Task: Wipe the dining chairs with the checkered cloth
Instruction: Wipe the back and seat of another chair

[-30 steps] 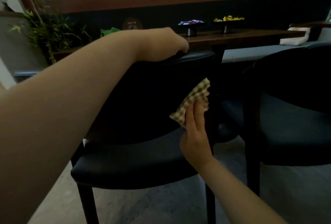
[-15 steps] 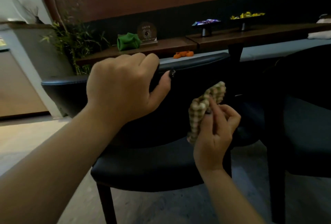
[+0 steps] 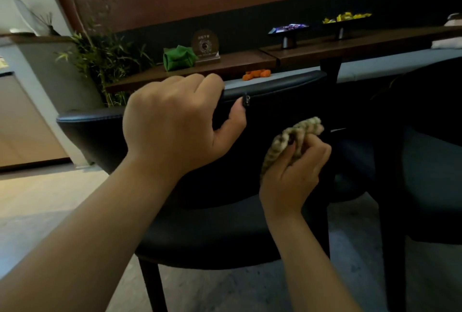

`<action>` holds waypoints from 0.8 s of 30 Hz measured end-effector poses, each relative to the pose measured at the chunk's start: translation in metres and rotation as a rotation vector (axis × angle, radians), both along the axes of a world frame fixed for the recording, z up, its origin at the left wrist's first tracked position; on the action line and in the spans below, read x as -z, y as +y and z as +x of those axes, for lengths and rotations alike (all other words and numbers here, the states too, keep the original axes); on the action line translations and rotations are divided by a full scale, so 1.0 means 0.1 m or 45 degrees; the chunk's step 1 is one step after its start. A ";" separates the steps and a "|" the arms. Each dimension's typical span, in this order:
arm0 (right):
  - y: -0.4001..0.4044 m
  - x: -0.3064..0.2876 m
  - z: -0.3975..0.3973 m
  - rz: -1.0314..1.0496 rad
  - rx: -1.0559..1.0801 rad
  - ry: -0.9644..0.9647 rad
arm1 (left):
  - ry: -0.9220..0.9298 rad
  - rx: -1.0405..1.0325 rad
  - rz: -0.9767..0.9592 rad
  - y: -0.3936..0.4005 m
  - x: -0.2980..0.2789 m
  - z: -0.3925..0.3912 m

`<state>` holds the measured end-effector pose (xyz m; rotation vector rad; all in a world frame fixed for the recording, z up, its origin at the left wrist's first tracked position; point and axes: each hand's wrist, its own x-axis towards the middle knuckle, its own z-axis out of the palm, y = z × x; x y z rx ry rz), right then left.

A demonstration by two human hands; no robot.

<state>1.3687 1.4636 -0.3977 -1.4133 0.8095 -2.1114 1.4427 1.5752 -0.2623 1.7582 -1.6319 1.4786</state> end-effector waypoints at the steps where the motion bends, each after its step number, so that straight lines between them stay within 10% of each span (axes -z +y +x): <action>1: -0.02 -0.02 -0.02 -0.022 0.006 0.002 | 0.000 -0.001 0.000 0.00 0.00 0.00; 13: -0.09 -0.91 -0.19 0.130 0.032 -0.197 | 0.011 0.024 0.003 0.01 -0.02 0.01; 24: -0.04 -0.60 -0.19 -0.455 0.166 0.161 | 0.015 0.021 0.025 0.00 0.00 0.02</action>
